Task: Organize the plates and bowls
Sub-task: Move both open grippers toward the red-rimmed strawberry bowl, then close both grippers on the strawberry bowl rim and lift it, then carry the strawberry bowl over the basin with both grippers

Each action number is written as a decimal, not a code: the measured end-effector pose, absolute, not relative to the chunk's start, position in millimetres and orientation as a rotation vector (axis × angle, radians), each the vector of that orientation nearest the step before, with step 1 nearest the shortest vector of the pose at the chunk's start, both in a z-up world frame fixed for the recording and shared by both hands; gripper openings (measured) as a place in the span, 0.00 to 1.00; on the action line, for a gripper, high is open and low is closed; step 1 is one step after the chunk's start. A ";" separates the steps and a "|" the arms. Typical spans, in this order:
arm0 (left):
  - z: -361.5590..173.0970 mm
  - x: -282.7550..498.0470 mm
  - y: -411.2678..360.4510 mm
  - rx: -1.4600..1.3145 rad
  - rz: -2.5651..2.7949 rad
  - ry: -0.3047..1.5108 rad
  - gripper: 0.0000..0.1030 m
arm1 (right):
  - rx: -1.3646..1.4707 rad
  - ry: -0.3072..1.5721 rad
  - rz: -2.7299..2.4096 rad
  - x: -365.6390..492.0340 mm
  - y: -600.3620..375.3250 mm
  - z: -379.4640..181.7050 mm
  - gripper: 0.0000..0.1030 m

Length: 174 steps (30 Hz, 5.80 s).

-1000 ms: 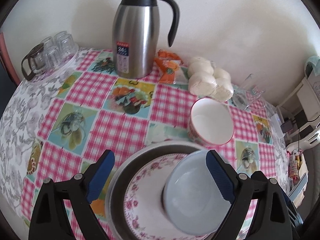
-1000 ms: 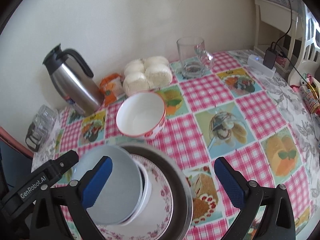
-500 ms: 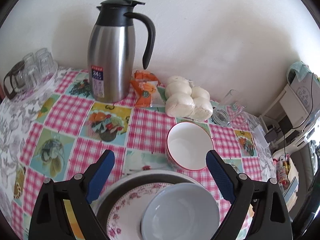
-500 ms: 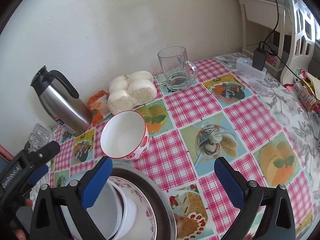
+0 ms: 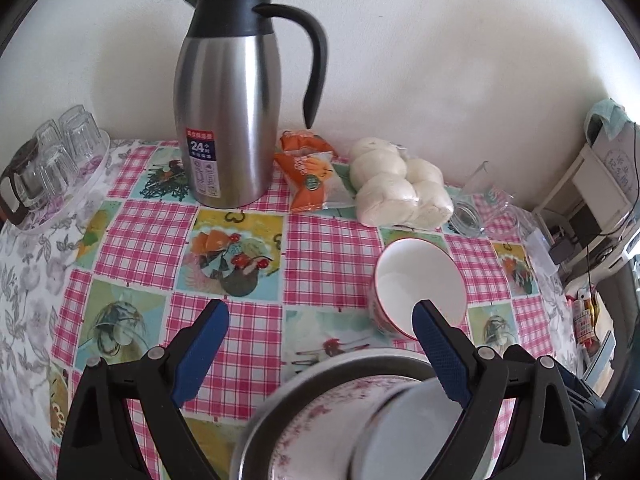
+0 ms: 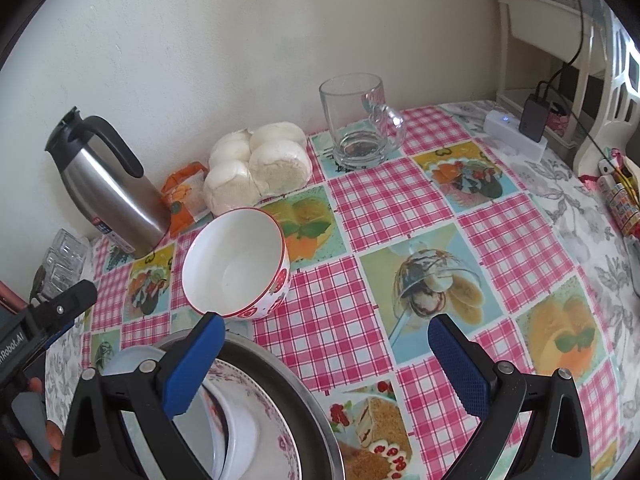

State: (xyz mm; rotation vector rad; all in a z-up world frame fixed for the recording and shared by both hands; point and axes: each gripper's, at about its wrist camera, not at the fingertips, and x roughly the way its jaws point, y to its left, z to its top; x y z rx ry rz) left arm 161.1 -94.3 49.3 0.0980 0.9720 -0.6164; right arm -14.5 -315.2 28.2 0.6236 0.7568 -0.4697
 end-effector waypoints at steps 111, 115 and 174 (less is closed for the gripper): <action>89.8 172.7 -107.8 0.015 -0.776 0.876 0.14 | 0.337 0.805 -0.087 107.6 -272.1 99.4 0.08; 100.7 158.5 -100.0 0.014 -0.779 0.878 0.14 | 0.336 0.801 -0.092 90.5 -266.8 110.9 0.08; 44.7 102.1 -34.7 -0.163 -0.748 1.203 0.16 | 0.503 1.057 -0.123 11.1 -238.8 46.1 0.13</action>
